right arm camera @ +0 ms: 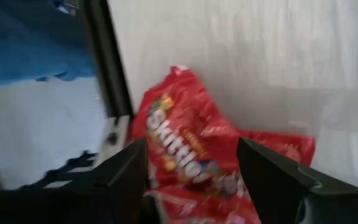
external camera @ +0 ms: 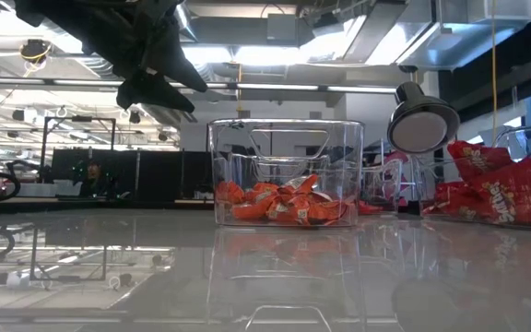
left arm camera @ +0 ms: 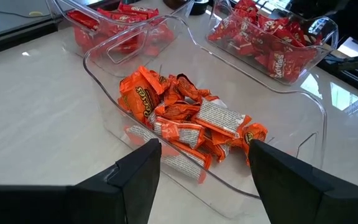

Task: Sort candy
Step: Put the red candy pack into the bottom right transparent bin

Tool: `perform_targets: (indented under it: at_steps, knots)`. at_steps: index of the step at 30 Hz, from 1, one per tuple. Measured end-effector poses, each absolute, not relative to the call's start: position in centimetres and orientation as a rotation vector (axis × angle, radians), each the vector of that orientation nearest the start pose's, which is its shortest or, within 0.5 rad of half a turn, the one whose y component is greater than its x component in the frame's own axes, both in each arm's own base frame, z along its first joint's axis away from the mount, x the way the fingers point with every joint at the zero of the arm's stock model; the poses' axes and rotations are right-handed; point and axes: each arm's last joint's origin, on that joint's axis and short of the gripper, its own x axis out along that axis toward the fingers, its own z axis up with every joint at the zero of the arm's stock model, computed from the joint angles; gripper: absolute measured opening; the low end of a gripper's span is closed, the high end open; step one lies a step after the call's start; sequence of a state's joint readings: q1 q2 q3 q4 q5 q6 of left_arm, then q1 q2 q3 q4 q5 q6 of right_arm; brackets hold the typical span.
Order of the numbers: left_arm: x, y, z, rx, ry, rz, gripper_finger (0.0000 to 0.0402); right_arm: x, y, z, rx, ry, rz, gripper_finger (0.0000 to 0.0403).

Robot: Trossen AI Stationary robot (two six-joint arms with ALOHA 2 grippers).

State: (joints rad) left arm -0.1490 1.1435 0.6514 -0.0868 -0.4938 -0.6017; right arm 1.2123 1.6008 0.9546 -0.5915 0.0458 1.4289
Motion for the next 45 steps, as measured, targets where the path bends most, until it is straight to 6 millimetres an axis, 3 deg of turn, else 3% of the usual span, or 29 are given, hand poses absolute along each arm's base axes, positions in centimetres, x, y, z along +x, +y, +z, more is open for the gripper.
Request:
perform_targets:
  at_steps: [15, 18, 23, 28, 34, 40, 45]
  knots:
    - [23.2, -2.1, 23.0, -0.393, 0.431, 0.486, 0.0233, 10.8, 28.5, 14.0, 0.193, 1.411, 0.131, 0.0235]
    - [23.2, -2.1, 23.0, -0.393, 0.432, 0.486, 0.0233, 10.7, 28.4, 13.9, 0.181, 1.416, 0.119, 0.0205]
    - [23.2, -2.1, 23.0, -0.394, 0.431, 0.486, 0.0233, 10.6, 28.0, 14.2, 0.175, 1.426, 0.089, 0.0115]
    - [23.2, -2.1, 23.0, -0.397, 0.429, 0.487, 0.0233, 10.5, 27.8, 15.9, 0.22, 1.425, 0.122, 0.0021]
    - [23.3, -2.1, 23.0, -0.422, 0.419, 0.491, 0.0233, 12.4, 26.3, 19.3, 0.408, 1.379, 0.11, 0.0026]
    - [23.2, -2.1, 23.0, -0.415, 0.427, 0.492, 0.0233, 14.4, 22.5, 22.8, 0.448, 1.245, 0.063, 0.0013]
    - [23.2, -2.1, 23.0, -0.416, 0.426, 0.491, 0.0233, 14.4, 17.4, 25.4, 0.39, 1.135, -0.137, 0.0009]
